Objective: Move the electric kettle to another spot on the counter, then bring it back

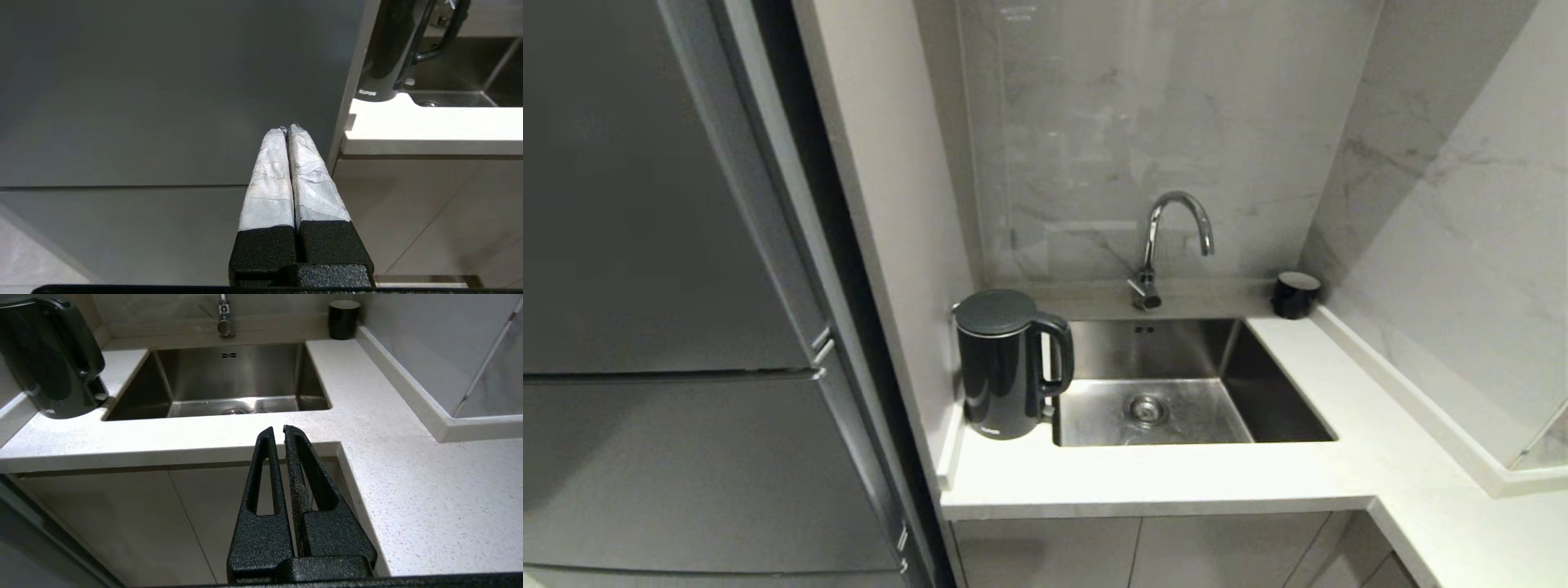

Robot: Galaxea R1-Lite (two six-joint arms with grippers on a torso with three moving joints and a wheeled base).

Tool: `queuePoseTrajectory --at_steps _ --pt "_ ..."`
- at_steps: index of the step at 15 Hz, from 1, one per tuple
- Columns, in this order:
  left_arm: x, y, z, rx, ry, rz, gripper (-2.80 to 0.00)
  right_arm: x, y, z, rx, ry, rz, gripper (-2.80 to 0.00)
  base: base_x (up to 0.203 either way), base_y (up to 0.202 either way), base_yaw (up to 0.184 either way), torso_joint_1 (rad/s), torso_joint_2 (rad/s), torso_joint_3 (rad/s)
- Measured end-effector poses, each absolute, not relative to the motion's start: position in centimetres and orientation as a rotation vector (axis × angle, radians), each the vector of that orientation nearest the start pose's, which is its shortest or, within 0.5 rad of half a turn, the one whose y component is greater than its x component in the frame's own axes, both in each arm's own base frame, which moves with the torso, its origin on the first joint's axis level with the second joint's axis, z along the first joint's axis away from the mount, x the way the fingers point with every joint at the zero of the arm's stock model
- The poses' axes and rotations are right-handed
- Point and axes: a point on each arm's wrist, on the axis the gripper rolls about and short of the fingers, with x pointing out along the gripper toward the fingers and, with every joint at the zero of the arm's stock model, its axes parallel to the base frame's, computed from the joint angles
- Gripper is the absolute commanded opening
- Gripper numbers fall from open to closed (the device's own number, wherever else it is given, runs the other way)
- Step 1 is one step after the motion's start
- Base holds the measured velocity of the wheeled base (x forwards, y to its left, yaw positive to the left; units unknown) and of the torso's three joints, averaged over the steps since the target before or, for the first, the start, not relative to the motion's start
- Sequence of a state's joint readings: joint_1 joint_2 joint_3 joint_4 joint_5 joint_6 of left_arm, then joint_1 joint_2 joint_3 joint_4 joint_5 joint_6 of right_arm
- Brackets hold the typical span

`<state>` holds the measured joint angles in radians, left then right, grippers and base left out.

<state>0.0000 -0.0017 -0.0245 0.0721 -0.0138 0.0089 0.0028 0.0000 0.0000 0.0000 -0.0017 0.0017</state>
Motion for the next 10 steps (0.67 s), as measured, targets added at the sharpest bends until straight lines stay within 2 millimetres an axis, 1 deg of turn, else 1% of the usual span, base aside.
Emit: queuePoseTrajectory --at_steps 5,10 --pt "-2.49 -0.03 7.48 0.009 0.045 -0.014 -2.8 -2.28 -0.01 7.54 0.003 0.001 0.001 -2.8 0.0 0.0 0.0 0.0 0.0 0.0" --pt "-2.49 -0.03 7.48 0.009 0.046 -0.014 -2.8 -2.28 -0.01 7.55 0.003 0.0 0.001 -2.8 0.0 0.0 0.0 -0.082 0.21 0.108"
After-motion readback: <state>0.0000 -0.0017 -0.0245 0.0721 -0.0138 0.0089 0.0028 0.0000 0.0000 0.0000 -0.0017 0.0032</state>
